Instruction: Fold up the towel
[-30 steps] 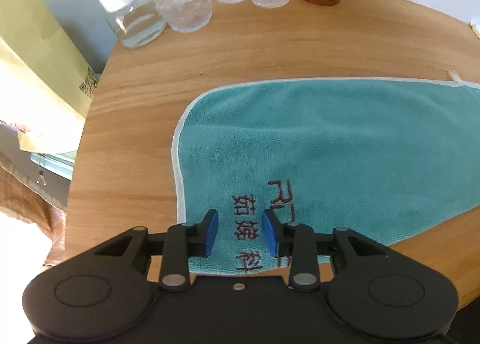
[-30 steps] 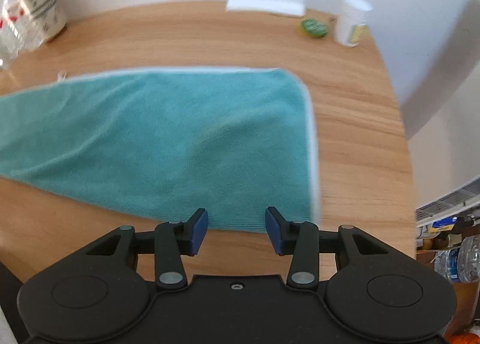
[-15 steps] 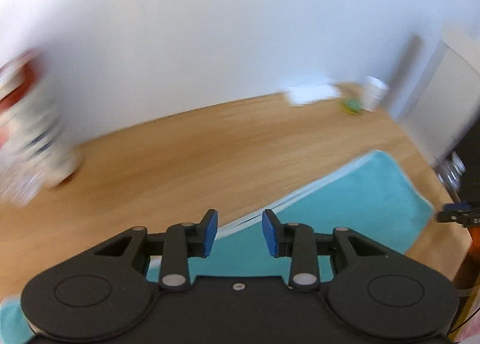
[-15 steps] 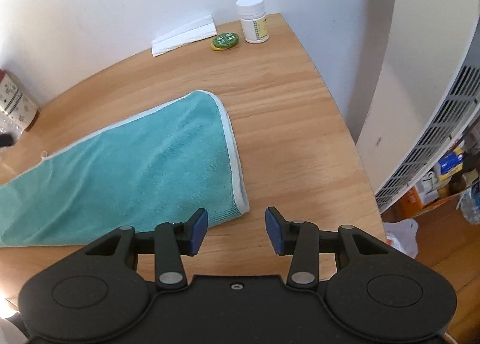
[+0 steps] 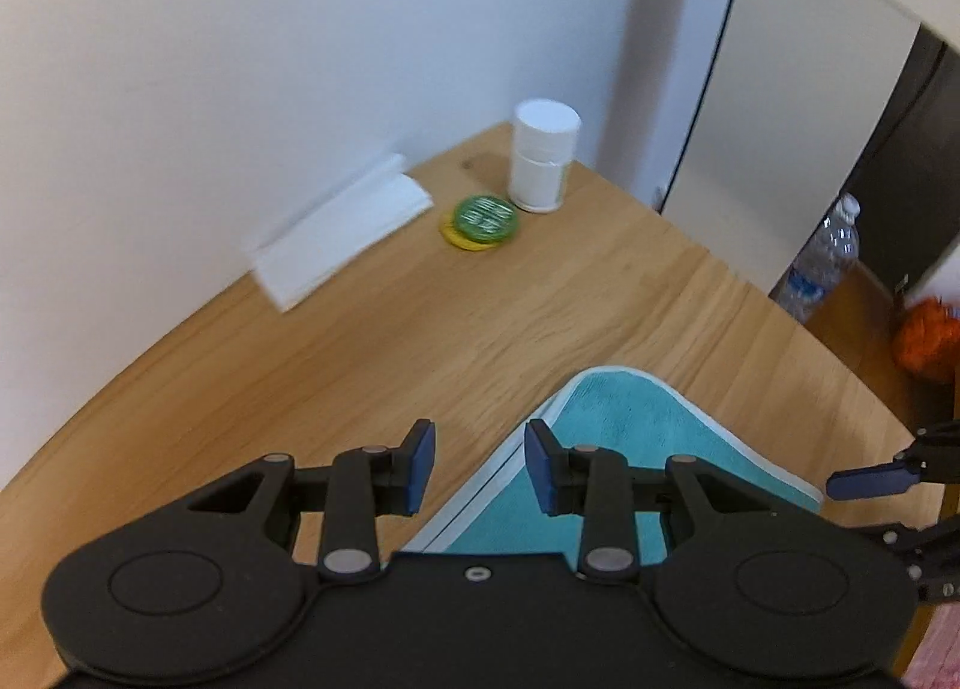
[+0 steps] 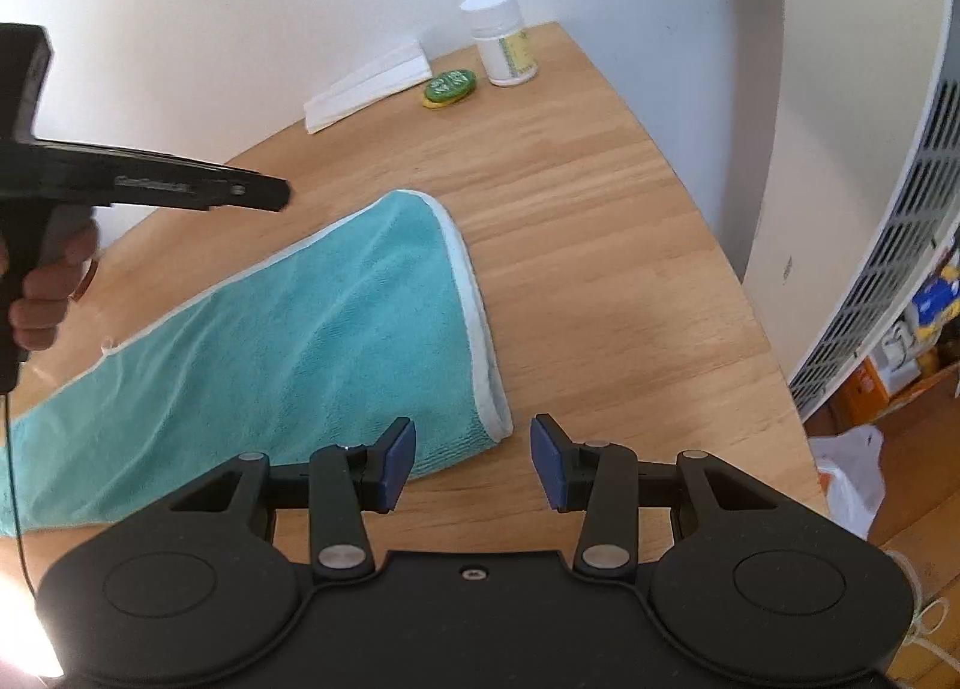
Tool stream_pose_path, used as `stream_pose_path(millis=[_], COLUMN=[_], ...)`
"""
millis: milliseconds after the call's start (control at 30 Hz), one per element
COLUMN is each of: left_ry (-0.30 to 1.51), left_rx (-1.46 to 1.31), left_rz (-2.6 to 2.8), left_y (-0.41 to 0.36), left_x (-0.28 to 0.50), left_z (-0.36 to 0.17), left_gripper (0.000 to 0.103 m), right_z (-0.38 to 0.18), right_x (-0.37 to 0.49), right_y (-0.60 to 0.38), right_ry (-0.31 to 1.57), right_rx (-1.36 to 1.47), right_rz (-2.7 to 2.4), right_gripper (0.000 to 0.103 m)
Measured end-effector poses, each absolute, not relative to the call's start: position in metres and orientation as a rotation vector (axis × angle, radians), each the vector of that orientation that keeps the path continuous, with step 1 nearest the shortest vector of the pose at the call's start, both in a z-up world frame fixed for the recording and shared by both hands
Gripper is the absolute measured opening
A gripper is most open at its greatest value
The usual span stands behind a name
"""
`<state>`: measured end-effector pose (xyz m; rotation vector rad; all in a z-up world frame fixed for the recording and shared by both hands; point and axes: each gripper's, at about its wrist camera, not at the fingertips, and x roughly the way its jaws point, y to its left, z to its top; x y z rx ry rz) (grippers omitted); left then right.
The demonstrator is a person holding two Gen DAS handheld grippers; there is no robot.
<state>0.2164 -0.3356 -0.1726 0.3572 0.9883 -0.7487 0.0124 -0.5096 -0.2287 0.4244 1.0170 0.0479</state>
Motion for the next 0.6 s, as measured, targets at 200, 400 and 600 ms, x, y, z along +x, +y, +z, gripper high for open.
stream_pose_path(millis=[200, 400, 600], left_ry=[1.012, 1.057, 1.047], left_rx=[0.392, 0.419, 0.528], left_rz=[-0.801, -0.891, -0.936], left_y=[-0.368, -0.380, -0.388], left_x=[0.229, 0.232, 0.224], left_z=[-0.189, -0.204, -0.208], left_gripper=[0.033, 0.033, 0.033], right_z=[-0.233, -0.235, -0.237], right_x=[0.016, 0.017, 0.020], right_y=[-0.510, -0.514, -0.516], right_ry=[1.006, 0.989, 0.983], right_rx=[0.455, 0.481, 0.509], right_rz=[0.084, 0.097, 0.091], right_gripper=[0.048, 0.048, 0.048])
